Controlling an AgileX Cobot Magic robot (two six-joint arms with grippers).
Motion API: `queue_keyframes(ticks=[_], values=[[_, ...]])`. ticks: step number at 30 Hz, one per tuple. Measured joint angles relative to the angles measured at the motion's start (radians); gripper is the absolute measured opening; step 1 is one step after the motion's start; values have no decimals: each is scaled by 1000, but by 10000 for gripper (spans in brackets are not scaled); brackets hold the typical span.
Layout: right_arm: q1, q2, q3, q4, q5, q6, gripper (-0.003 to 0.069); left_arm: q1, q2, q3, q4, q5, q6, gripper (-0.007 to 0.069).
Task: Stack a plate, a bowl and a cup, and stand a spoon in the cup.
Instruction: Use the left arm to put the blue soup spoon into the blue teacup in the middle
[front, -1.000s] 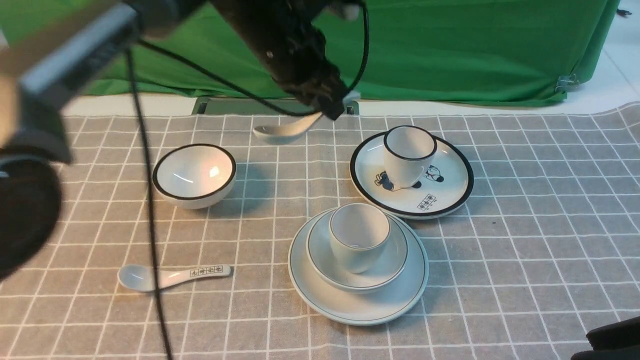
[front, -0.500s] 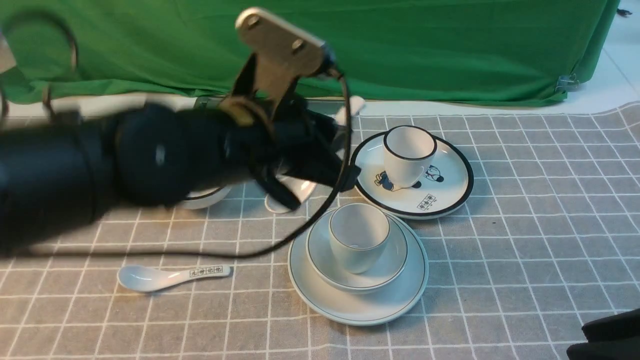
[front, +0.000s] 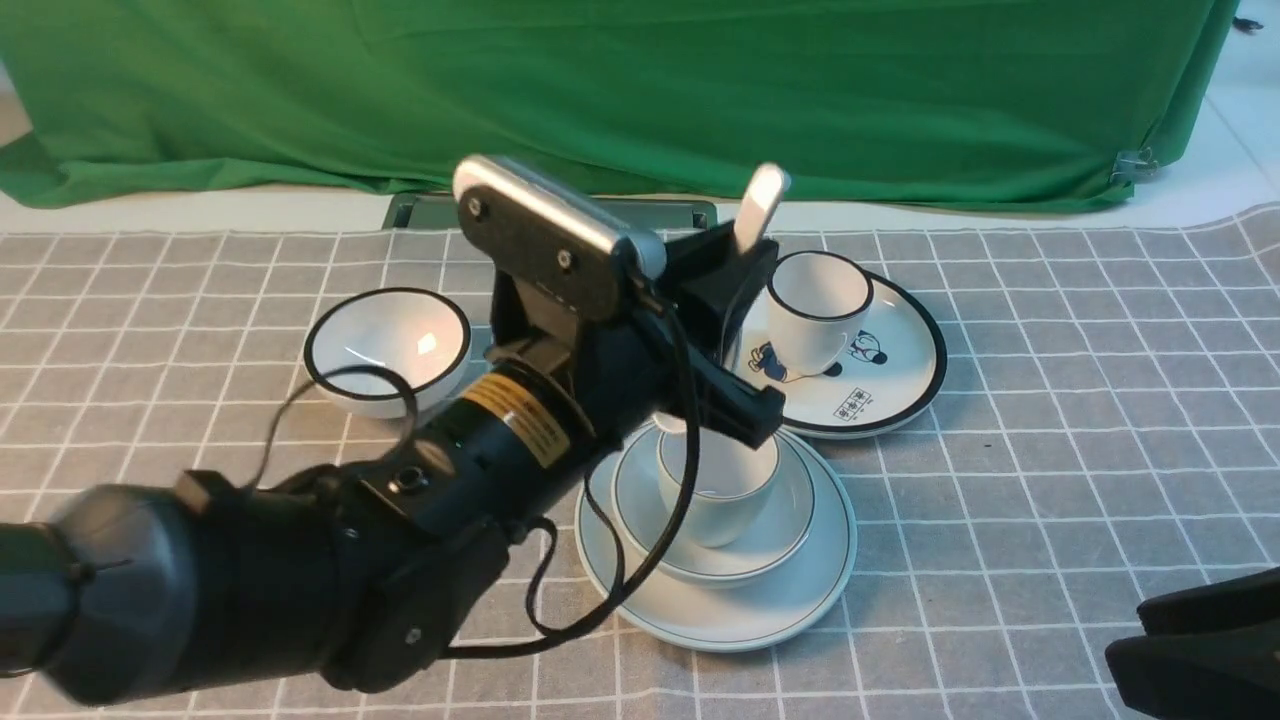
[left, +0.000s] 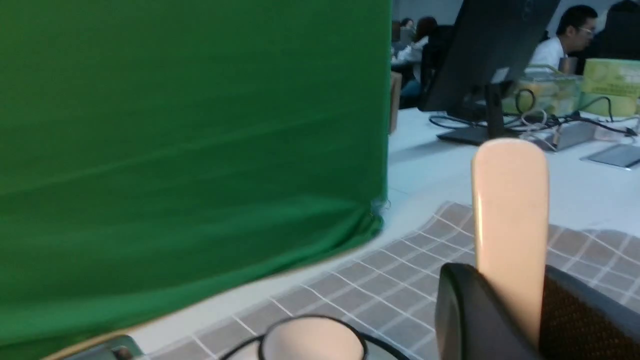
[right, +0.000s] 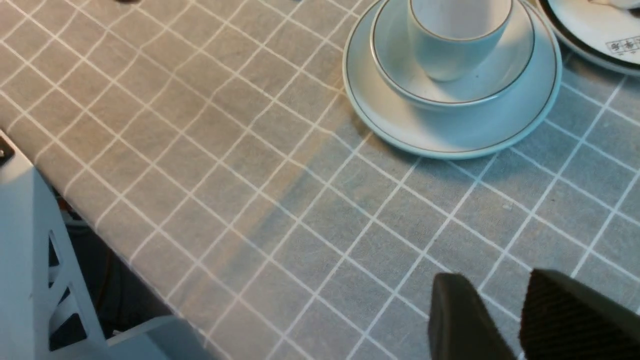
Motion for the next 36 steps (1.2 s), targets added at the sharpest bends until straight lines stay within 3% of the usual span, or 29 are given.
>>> queue_keyframes(ticks=[5, 13, 26, 29, 36], values=[[0, 0, 0, 0, 5, 6, 234, 0, 67, 1, 138, -108, -41, 108], [0, 0, 0, 0, 54, 35, 237, 25, 167, 1, 118, -230, -62, 108], [0, 0, 0, 5, 56, 47, 237, 52, 288, 1, 142, -249, -97, 122], [0, 0, 0, 8, 54, 47, 237, 52, 304, 4, 141, -249, -97, 162], [0, 0, 0, 38, 54, 47, 237, 52, 306, 4, 135, -251, -84, 366]])
